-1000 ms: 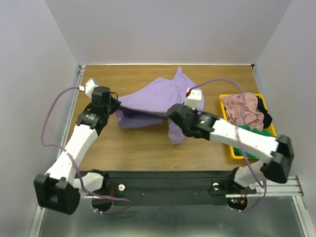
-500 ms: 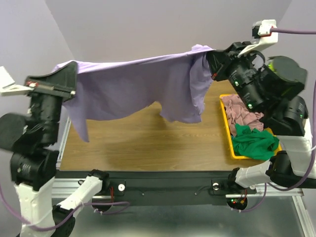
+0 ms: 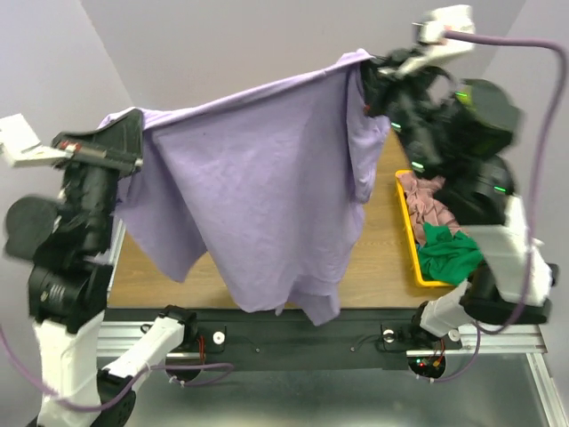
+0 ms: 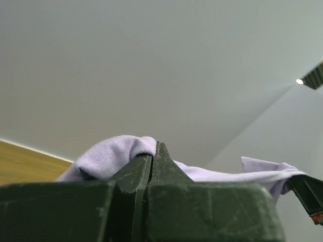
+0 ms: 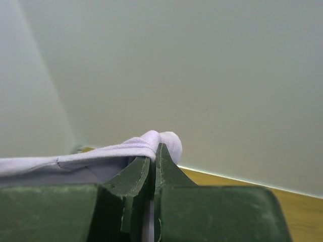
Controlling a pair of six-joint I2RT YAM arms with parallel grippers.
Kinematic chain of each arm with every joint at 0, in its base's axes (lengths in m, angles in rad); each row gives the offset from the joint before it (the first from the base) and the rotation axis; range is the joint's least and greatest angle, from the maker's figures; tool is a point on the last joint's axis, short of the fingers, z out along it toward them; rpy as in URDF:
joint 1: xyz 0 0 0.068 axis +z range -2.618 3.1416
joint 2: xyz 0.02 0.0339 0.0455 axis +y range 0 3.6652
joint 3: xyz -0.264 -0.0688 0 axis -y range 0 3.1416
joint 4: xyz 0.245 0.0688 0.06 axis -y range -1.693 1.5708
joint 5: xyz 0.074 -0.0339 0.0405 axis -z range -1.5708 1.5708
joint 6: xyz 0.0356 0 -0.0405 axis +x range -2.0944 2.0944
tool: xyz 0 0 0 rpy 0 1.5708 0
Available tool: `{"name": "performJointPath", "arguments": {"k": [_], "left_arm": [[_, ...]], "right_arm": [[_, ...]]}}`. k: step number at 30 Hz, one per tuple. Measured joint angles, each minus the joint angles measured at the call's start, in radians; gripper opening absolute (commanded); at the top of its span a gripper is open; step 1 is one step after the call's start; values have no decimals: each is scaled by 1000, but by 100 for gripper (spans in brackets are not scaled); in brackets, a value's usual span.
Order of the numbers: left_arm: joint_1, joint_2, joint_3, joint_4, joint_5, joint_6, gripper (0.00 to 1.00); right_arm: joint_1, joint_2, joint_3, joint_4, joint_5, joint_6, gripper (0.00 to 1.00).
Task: Fold and stack the t-shirts
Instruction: Flatten the tshirt out
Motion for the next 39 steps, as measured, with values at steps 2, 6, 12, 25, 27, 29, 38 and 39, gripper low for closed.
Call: {"name": "performJointPath", "arguments": {"k": [2, 6, 12, 25, 27, 29, 38, 39], "left_arm": [[0, 53, -33, 28, -79, 8, 0], [14, 288, -55, 78, -196, 23, 27], [79, 815, 70, 142, -216, 73, 98], [161, 1179, 120, -61, -185, 97, 98], [159, 1017, -47, -46, -187, 80, 98], [157, 850, -183, -10, -201, 60, 98], [195, 703, -452, 38, -235, -14, 98], [202, 711, -471, 32, -233, -18, 98]], "right_arm": [[-51, 90, 0, 80, 74, -44, 0], [-249, 273, -43, 159, 96, -29, 1], [-548, 639, -98, 173, -108, 140, 50], [-662, 697, -374, 144, -287, 288, 100], [-650, 557, -512, 153, -311, 345, 100], [-639, 413, -649, 169, -339, 402, 100], [-646, 211, -1091, 202, -450, 632, 100], [-646, 222, -1119, 197, -473, 644, 100]]}}
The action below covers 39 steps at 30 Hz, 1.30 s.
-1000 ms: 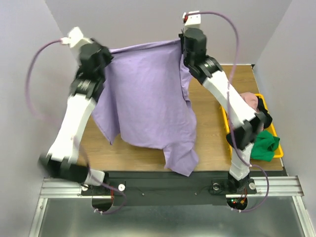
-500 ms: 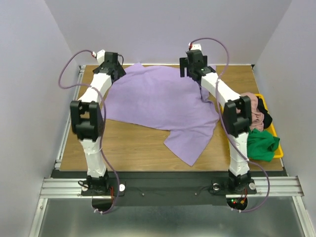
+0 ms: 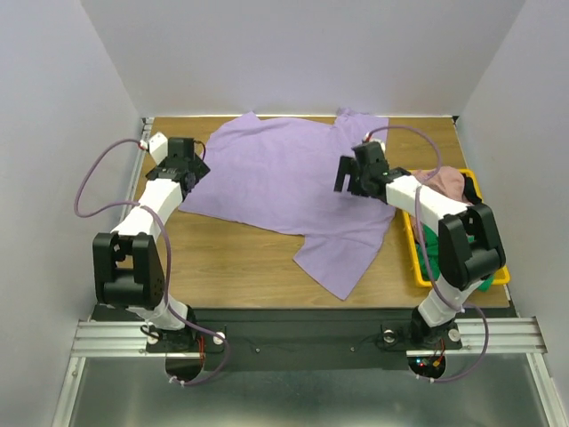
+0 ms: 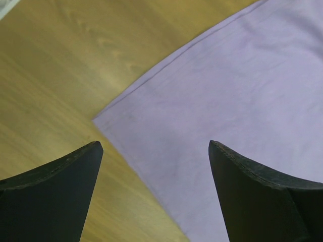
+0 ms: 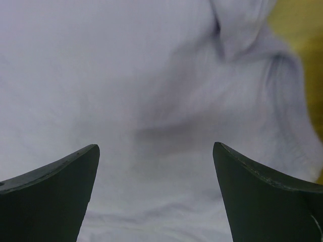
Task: Fold and stack the t-shirts
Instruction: Flatten the tshirt out
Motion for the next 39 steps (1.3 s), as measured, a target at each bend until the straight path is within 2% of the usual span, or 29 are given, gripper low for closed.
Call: {"name": "performJointPath", "arguments": {"k": [5, 11, 17, 22, 25, 26, 29, 30, 31, 32, 39], "left_arm": [[68, 11, -111, -15, 20, -27, 98], [162, 63, -161, 15, 62, -44, 96], [160, 169, -150, 58, 115, -55, 81], [157, 232, -100, 65, 112, -62, 77], [157, 261, -71, 68, 108, -64, 70], [157, 272, -61, 69, 107, -64, 66], [156, 288, -46, 81, 116, -58, 47], [156, 290, -45, 84, 118, -58, 32], [155, 291, -45, 87, 123, -55, 8], [153, 293, -45, 92, 128, -56, 0], [136, 246, -109, 122, 160, -55, 0]], "right_arm": [[37, 3, -127, -30, -27, 46, 100], [108, -119, -218, -28, -16, 93, 100], [142, -195, -290, -30, 12, 132, 100], [182, -205, -337, -45, 27, 161, 100], [197, -205, -350, -57, 29, 172, 100], [204, -205, -351, -60, 31, 175, 100], [227, -205, -355, -65, 42, 184, 100], [236, -205, -355, -70, 44, 187, 100], [245, -206, -355, -79, 46, 190, 100], [251, -206, -355, -84, 48, 192, 100], [311, -254, -354, -197, 92, 230, 100]]}}
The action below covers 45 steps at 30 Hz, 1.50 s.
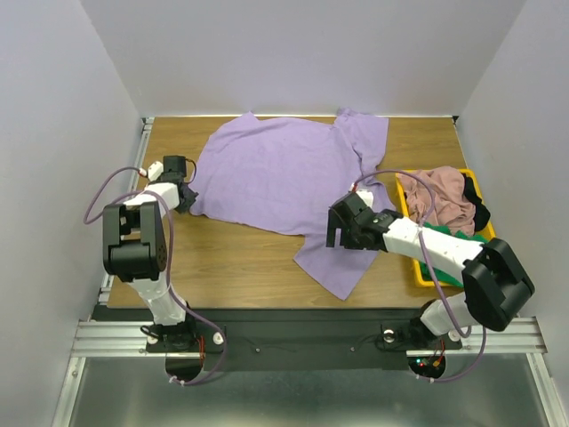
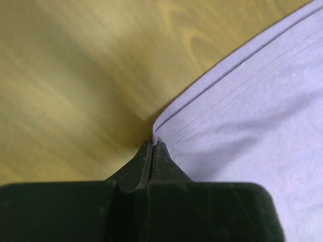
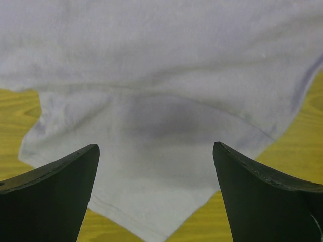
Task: Fold and stack the t-shirts
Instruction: Flatten the tshirt out
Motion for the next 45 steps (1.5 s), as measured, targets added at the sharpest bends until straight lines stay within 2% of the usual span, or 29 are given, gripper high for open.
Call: {"name": "performJointPath", "arguments": {"k": [3, 12, 15, 20, 27, 30, 34, 36, 39, 41, 42, 43, 44, 45], "left_arm": [[0, -92, -73, -13, -17, -8, 0], [38, -423, -212, -48, -140, -45, 0], [50, -466, -236, -61, -169, -49, 0], [53, -492, -276, -80, -183, -53, 0], [53, -499, -288, -92, -184, -60, 0], [53, -501, -288, -91, -183, -62, 0], [53, -510, -294, -93, -181, -62, 0], [53, -517, -294, -93, -180, -63, 0], [53, -543, -297, -93, -177, -62, 0], [53, -560, -301, -93, -176, -63, 0], [53, -569, -304, -94, -175, -62, 0], [53, -578, -307, -95, -174, -62, 0], [53, -583, -308, -95, -173, -62, 0], [53, -586, -309, -95, -172, -63, 0]], "right_arm": [[56, -35, 13, -81, 33, 26, 100], [370, -58, 24, -269, 46, 183, 99], [427, -50, -14, -295, 34, 253, 95], [435, -50, -89, -319, 14, 327, 90], [504, -50, -96, -265, -49, 340, 89], [521, -45, -96, -230, -71, 341, 84], [521, -4, -96, -210, -69, 354, 68], [521, 11, -96, -208, -55, 367, 66], [521, 15, -96, -212, -40, 380, 46], [521, 15, -97, -213, -33, 392, 39], [521, 15, -98, -212, -27, 401, 31], [521, 15, -98, -213, -22, 406, 16], [521, 15, -99, -212, -13, 417, 5], [521, 14, -100, -212, -3, 422, 1]]}}
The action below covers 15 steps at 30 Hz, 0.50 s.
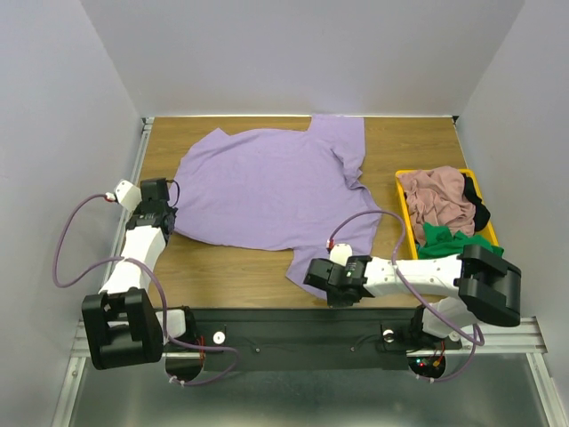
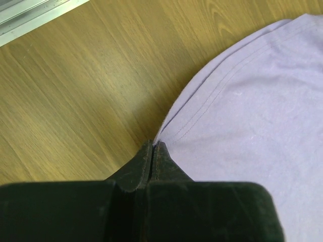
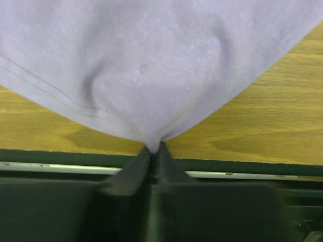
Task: Fold and stack the t-shirts
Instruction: Flatten the tshirt out
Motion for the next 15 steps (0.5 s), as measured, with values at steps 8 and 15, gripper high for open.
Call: {"name": "performJointPath", "arguments": {"k": [8, 15], "left_arm": [[0, -37, 0, -13, 39, -2, 0], [0, -131, 138, -83, 110, -4, 0]], "right_arm": [[-34, -59, 3, -8, 127, -1, 1], [-107, -247, 312, -34, 410, -174, 0]]}}
